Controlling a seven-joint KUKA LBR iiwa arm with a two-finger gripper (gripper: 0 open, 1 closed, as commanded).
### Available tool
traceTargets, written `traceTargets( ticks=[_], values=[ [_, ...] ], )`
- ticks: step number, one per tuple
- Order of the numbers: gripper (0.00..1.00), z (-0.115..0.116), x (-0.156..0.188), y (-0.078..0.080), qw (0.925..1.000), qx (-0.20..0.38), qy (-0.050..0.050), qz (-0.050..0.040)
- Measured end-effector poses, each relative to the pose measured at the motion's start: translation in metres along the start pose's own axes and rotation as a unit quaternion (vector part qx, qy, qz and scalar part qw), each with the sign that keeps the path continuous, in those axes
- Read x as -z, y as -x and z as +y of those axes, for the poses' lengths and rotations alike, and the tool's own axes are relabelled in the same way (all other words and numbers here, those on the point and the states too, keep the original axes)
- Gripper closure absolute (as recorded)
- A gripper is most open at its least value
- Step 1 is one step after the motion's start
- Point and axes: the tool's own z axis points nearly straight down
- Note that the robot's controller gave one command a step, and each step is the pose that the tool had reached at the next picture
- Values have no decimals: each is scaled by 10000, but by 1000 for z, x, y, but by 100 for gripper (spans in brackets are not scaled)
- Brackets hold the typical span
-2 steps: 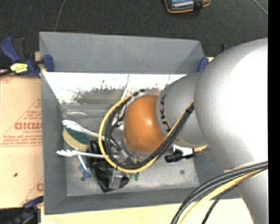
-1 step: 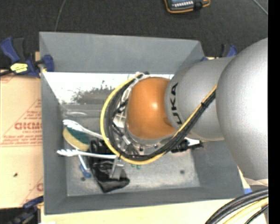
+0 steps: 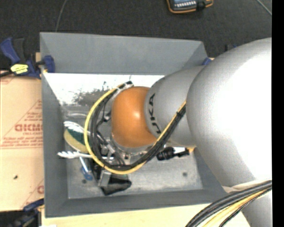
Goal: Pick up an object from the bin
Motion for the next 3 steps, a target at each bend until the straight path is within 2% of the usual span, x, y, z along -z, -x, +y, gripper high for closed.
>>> traceTargets(
  ticks=[1, 2, 3],
  values=[
    [0, 12, -29, 49, 9970, 764, 32, -94],
    [100, 4, -29, 18, 9947, -1024, 21, -27],
    [100, 4, -28, 18, 9947, -1026, 22, -27]
  ],
)
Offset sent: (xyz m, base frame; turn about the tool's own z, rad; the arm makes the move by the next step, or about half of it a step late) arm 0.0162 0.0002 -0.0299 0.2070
